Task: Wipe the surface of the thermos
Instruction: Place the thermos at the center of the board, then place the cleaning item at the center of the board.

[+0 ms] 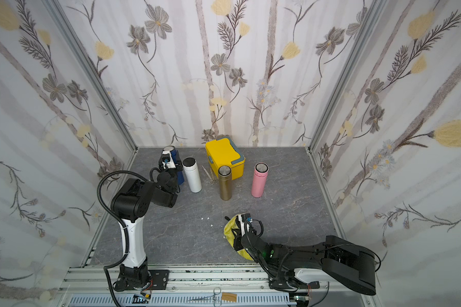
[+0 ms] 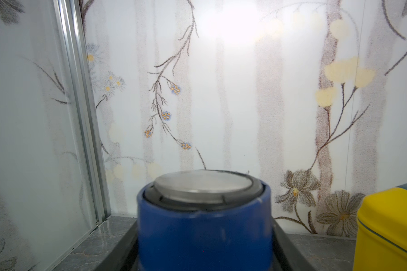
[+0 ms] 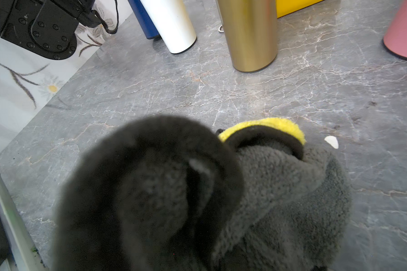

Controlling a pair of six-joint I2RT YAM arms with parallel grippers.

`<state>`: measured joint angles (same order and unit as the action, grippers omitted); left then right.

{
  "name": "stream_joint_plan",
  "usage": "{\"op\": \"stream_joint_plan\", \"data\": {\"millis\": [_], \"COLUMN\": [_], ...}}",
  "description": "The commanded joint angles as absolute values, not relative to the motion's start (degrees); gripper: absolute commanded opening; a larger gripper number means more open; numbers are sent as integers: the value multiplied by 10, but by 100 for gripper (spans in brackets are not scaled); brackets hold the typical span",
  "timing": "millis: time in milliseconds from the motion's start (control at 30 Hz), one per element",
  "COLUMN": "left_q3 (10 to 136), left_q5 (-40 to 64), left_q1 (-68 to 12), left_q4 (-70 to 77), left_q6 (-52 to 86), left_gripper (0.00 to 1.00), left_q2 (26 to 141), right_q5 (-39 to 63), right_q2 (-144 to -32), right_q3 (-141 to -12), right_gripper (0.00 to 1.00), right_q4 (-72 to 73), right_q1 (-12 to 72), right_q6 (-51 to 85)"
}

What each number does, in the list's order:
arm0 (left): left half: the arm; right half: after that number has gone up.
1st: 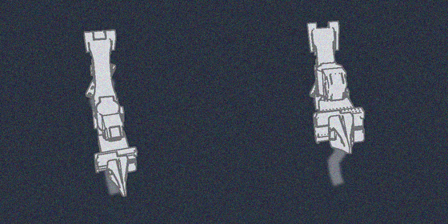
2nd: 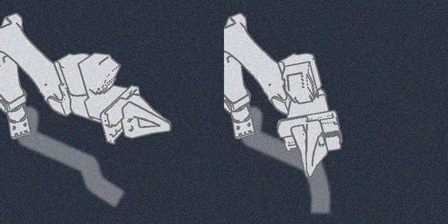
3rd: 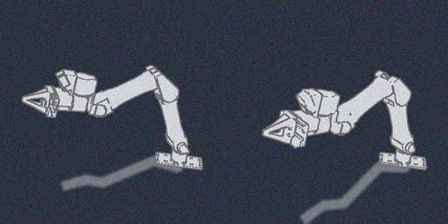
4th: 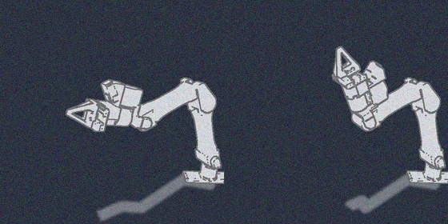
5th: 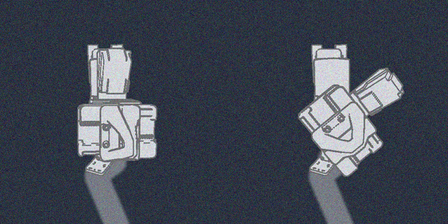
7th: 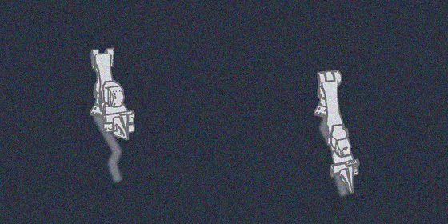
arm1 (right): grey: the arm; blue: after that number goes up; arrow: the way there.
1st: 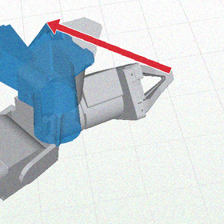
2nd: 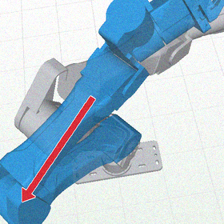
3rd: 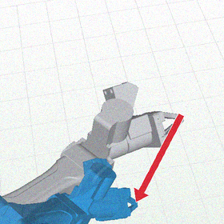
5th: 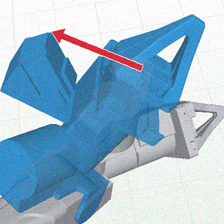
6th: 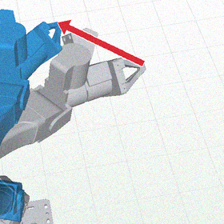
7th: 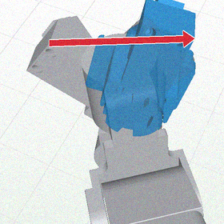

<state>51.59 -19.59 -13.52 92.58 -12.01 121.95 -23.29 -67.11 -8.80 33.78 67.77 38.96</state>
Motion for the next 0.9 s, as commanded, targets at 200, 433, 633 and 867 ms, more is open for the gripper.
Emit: {"op": "stream_joint_plan", "data": {"millis": [200, 433, 633, 867], "left_q3": [456, 388, 309, 189], "left_q5": [-209, -216, -236, -278], "left_q1": [-136, -140, -164, -192], "left_q4": [1038, 1039, 1037, 1037], "left_q6": [-89, -58, -74, -70], "left_gripper": [100, 100, 100, 100], "left_q2": [1180, 1105, 1018, 897], "right_q5": [-193, -149, -102, -36], "right_q2": [-649, -698, -819, -999], "right_q3": [-89, -172, -290, -464], "right_gripper": [0, 6, 14, 65], "right_q4": [363, 301, 311, 289], "right_q1": [683, 684, 676, 677], "right_q6": [389, 369, 314, 303]}}
